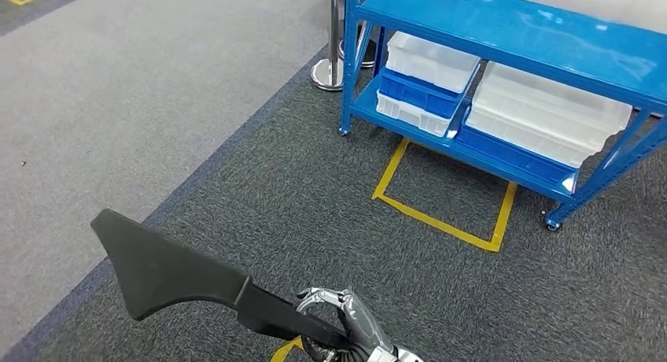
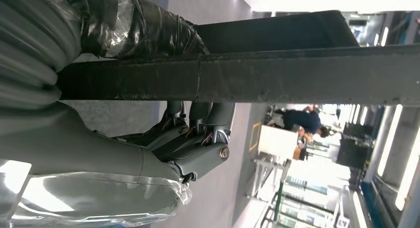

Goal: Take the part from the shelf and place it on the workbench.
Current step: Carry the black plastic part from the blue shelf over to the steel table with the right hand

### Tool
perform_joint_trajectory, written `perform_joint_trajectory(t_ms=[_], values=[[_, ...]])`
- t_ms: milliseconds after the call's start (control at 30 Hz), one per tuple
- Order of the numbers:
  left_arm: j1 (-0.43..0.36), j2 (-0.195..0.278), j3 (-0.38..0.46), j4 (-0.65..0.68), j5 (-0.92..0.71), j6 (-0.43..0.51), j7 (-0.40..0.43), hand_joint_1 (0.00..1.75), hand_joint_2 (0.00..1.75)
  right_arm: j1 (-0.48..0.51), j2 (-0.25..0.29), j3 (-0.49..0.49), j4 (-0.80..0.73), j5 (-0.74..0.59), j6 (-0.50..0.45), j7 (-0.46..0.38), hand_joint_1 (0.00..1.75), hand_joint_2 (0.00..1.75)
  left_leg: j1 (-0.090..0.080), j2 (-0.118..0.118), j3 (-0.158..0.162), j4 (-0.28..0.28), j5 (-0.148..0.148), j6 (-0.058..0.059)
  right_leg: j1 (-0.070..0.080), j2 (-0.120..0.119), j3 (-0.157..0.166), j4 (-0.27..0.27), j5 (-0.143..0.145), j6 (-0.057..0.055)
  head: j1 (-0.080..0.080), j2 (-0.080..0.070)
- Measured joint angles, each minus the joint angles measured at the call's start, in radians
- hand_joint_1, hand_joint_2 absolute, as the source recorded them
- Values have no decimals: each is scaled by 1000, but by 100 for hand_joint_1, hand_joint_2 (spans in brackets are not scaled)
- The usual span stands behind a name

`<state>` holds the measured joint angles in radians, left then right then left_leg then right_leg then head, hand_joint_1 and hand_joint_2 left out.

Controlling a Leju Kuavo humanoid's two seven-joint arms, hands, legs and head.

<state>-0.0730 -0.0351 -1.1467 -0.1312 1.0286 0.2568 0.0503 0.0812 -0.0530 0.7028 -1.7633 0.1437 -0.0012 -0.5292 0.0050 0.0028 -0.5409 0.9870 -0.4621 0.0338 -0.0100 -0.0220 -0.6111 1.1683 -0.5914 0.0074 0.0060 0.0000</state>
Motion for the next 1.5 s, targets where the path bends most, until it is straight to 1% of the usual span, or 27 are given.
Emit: perform_joint_trajectory(t_ms=[67, 100, 167, 233, 300, 367, 433, 500, 567, 600, 633, 667, 733, 800, 867, 900, 967, 1033, 1067, 1100, 1133, 1200, 1267, 1333, 1367, 1433, 1500], values=[[0, 2, 0, 0, 1, -5, -1, 0, 175, 0, 1, -5, 8, -1, 1, 0, 175, 175, 0, -19, -4, 3, 1, 2, -2, 15, -55, 114, -44, 4, 0, 0], [0, 3, 0, 0, 1, -7, -2, 0, 175, 0, 1, -7, 12, -1, 1, 0, 175, 175, 0, -30, -5, 6, 1, 1, -3, 17, -65, 134, -39, 5, 0, 0], [1, 4, 0, 0, 1, -9, -3, 0, 175, 0, 3, -10, 16, -2, 1, 0, 175, 175, 1, -55, -6, 13, -2, -2, -7, 24, -34, 62, 22, 6, 0, 0], [0, 4, 0, 0, 2, -9, -9, 0, 175, 0, 7, -13, 16, -4, 2, 0, 175, 175, 1, -79, -13, 28, -7, -11, -12, 61, 19, -58, 74, 2, 0, 0], [0, 4, 0, 0, 0, -8, -18, 0, 175, 3, 14, -16, 15, -5, 1, 0, 175, 175, 2, -98, -26, 39, -10, -24, -12, 88, 38, -107, 83, -4, 0, 0], [5, 5, -1, 0, -2, -8, -23, 0, 175, 6, 20, -17, 12, -3, -1, 1, 175, 175, 6, -112, -34, 39, -8, -37, -9, 73, 36, -111, 85, -15, 0, 0], [9, 6, -2, 0, -6, -7, -23, 0, 175, 9, 27, -19, 8, -1, -2, 1, 175, 175, 6, -87, -46, 63, -25, -48, -11, 53, 39, -119, 89, -28, -1, 0], [10, 5, -3, 0, -13, -8, -26, 0, 175, 17, 31, -21, 4, -1, -5, 0, 175, 175, 7, -38, -90, 157, -80, -57, -11, 28, 41, -123, 90, -37, -3, 0], [10, 4, -5, 0, -19, -10, -33, 0, 175, 27, 33, -25, 0, -1, -7, -1, 175, 175, 9, -17, -148, 275, -132, -64, -8, 1, 40, -123, 88, -41, -4, 0], [11, 3, -6, 0, -20, -11, -36, 0, 175, 31, 32, -26, -3, -1, -7, -1, 175, 175, 9, -14, -160, 302, -136, -65, -6, -12, 40, -123, 87, -41, -4, 0], [12, 3, -8, 0, -21, -11, -38, 0, 175, 34, 33, -27, -6, -1, -7, -1, 175, 175, 9, -10, -154, 291, -120, -64, -5, -24, 41, -123, 86, -41, -4, 0], [13, 3, -10, 0, -21, -12, -38, 0, 175, 36, 33, -27, -10, -1, -8, -1, 175, 175, 8, -4, -128, 244, -90, -61, -4, -35, 42, -123, 85, -41, -4, 0], [14, 3, -12, 0, -22, -13, -35, 0, 175, 39, 33, -28, -19, 0, -10, -1, 175, 175, 1, 35, -56, 108, -32, -47, -1, -54, 48, -123, 82, -37, -4, 0], [13, 4, -16, 0, -22, -15, -30, 0, 175, 43, 32, -28, -24, 1, -15, -1, 175, 175, -10, 64, -23, 37, -15, -32, 1, -70, 52, -124, 79, -28, -4, 0], [14, 4, -22, 1, -22, -17, -26, 0, 175, 45, 33, -29, -26, 1, -20, -3, 175, 175, -13, 50, -24, 27, -14, -21, 0, -85, 58, -128, 78, -17, -4, 0], [15, 3, -25, 1, -22, -17, -25, 0, 175, 45, 32, -29, -27, 2, -21, -4, 175, 175, -10, 39, -20, 20, -9, -16, -1, -80, 62, -128, 76, -11, -3, 0], [15, 2, -28, 1, -21, -18, -27, 0, 175, 46, 32, -29, -31, 2, -22, -9, 175, 175, -3, 19, -10, 5, 3, -5, -3, -36, 50, -89, 46, -1, -3, 0], [13, 2, -29, 1, -20, -18, -30, 0, 175, 49, 30, -29, -35, 2, -23, -12, 175, 175, 0, 0, -9, 2, 8, 1, -5, 9, -6, 26, -16, 3, -2, 0], [13, 2, -29, 1, -20, -18, -31, 0, 175, 51, 29, -29, -36, 2, -23, -12, 175, 175, -1, -12, -10, 2, 8, 2, -5, 16, -38, 89, -40, 5, -2, 0], [13, 2, -29, 1, -20, -18, -32, 0, 175, 53, 27, -29, -37, 2, -24, -12, 175, 175, -1, -24, -11, 4, 8, 2, -5, 18, -60, 128, -47, 6, -2, 0], [14, 2, -30, 1, -19, -18, -32, 0, 175, 55, 26, -29, -37, 2, -24, -12, 175, 175, -1, -37, -11, 6, 7, 2, -5, 19, -65, 133, -33, 7, -2, 0], [14, 2, -30, 1, -19, -18, -32, 0, 175, 57, 24, -29, -37, 2, -25, -12, 175, 175, 0, -65, -11, 15, 2, -3, -9, 35, -25, 33, 40, 6, -2, 0], [13, 1, -30, 1, -19, -18, -32, 0, 175, 58, 22, -29, -39, 2, -26, -12, 175, 175, 0, -89, -20, 31, -5, -12, -13, 78, 20, -78, 88, 2, -2, 0], [13, 0, -31, 1, -19, -17, -32, 0, 175, 61, 21, -29, -41, 2, -27, -12, 175, 175, 2, -107, -32, 40, -9, -24, -10, 96, 30, -109, 90, -5, -3, 0], [15, 0, -31, 1, -19, -17, -32, 0, 175, 61, 20, -29, -42, 2, -28, -12, 175, 175, 4, -116, -36, 40, -8, -31, -9, 85, 30, -111, 92, -11, -3, 0], [17, 2, -32, 1, -19, -17, -30, 0, 175, 62, 20, -29, -43, 2, -33, -12, 175, 175, 6, -105, -41, 50, -16, -42, -10, 63, 37, -119, 95, -24, -4, 0], [14, 3, -33, 2, -19, -18, -24, 0, 175, 65, 20, -29, -45, 0, -43, -13, 175, 175, 6, -57, -74, 123, -59, -53, -13, 35, 43, -127, 96, -35, -6, 0]])
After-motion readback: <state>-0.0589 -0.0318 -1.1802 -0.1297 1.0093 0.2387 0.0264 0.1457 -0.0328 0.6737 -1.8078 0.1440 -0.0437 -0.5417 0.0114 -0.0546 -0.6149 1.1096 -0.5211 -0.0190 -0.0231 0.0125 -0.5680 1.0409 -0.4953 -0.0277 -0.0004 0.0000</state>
